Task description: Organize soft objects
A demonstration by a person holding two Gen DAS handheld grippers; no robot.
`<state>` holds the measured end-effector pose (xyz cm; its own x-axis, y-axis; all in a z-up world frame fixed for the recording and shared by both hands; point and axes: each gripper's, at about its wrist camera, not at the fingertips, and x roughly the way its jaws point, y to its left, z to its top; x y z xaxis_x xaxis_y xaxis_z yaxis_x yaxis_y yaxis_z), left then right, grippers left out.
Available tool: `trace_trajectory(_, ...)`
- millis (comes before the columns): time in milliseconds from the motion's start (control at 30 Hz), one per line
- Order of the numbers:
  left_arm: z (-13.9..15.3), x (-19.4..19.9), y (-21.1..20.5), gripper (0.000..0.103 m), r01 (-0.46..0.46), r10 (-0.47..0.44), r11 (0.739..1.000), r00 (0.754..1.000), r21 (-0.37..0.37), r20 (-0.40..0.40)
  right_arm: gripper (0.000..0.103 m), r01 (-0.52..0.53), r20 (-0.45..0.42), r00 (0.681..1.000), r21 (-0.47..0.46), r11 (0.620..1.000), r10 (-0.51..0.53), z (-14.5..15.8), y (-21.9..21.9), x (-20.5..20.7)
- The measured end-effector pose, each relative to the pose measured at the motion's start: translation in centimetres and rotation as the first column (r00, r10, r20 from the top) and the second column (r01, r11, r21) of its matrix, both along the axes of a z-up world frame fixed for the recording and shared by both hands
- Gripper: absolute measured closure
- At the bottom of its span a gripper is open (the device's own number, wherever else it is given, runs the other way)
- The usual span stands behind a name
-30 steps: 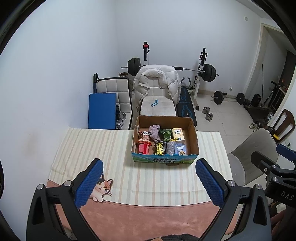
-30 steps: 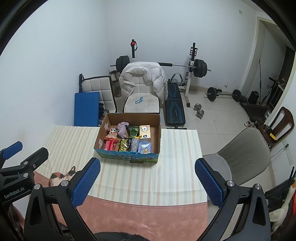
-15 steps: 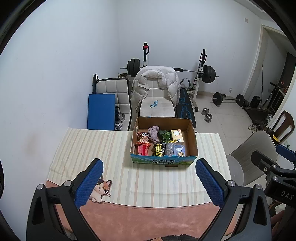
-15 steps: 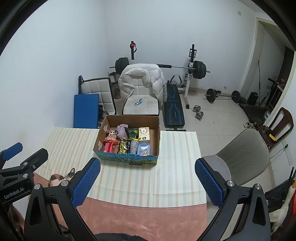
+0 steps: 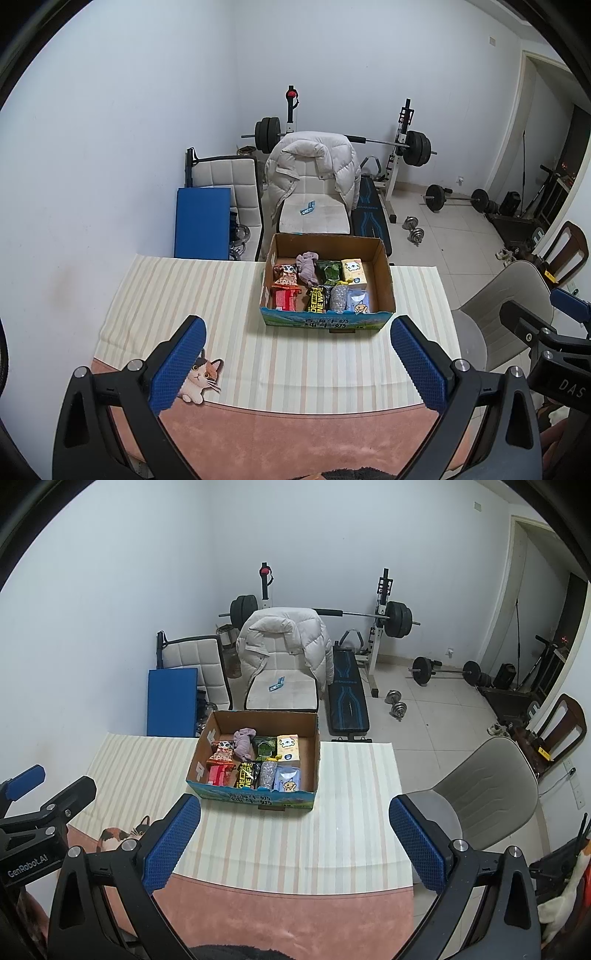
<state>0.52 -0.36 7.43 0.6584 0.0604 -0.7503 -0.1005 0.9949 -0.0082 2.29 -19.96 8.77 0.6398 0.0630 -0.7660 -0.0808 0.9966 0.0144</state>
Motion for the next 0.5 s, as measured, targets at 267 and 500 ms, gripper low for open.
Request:
trace_trajectory(267,-0.03,0.07,-0.08,0.000,-0.003,0.003,1.000,1.000,0.000,0.001,0.000,-0.004,0.001,1.000,0.000,1.000,0.004,0.11,0.06,0.24)
trace_trajectory(500,-0.16,0.13,0.04,0.000,-0.009,0.009,1.000,1.000,0.000,0.006,0.000,-0.012,0.006,1.000,-0.002,1.000,0.012,0.31,0.34,0.64)
